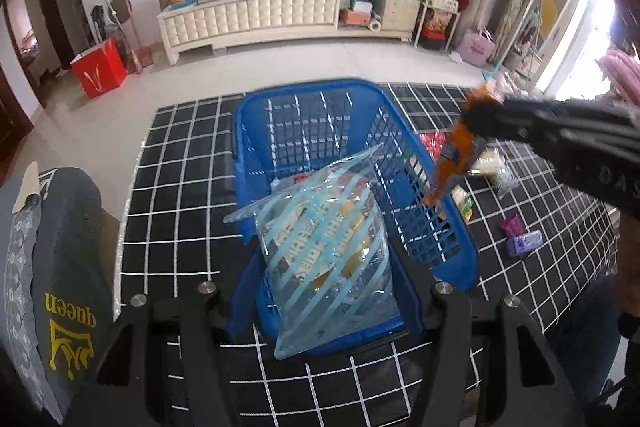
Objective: Organize snacks
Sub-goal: 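Carry both packets over the blue basket and open both grippers to drop them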
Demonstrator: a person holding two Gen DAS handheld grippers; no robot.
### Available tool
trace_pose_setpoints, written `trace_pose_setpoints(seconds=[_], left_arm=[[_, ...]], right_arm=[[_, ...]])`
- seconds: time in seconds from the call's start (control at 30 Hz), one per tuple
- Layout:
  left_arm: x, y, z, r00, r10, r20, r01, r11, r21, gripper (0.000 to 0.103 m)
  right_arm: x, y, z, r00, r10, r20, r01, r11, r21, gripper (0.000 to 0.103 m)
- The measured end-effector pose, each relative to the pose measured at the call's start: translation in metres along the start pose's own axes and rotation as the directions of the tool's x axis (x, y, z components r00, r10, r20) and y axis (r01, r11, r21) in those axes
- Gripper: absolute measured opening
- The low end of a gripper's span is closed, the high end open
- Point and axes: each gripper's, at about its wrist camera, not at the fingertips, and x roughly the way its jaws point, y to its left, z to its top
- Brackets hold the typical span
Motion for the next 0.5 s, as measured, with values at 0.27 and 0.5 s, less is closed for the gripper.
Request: trace_pose_setpoints(seconds=[0.27,0.5], left_arm=[[0.036,0.007,0.001,0.998,-0.012,-0.06,0.013,1.0,0.019,0.057],[0.059,0.002,0.004,0.994,-0.035,-0.099,0.041,0.998,0.055,0.057]], right_arm=[[0.054,-0.009,0.003,0.992,0.014,-0.127,-0.01,1.0,0.026,0.021],[0.08,-0.006,0.014,0.983,-0.012,-0.181,0.013,1.0,0.003,0.021]])
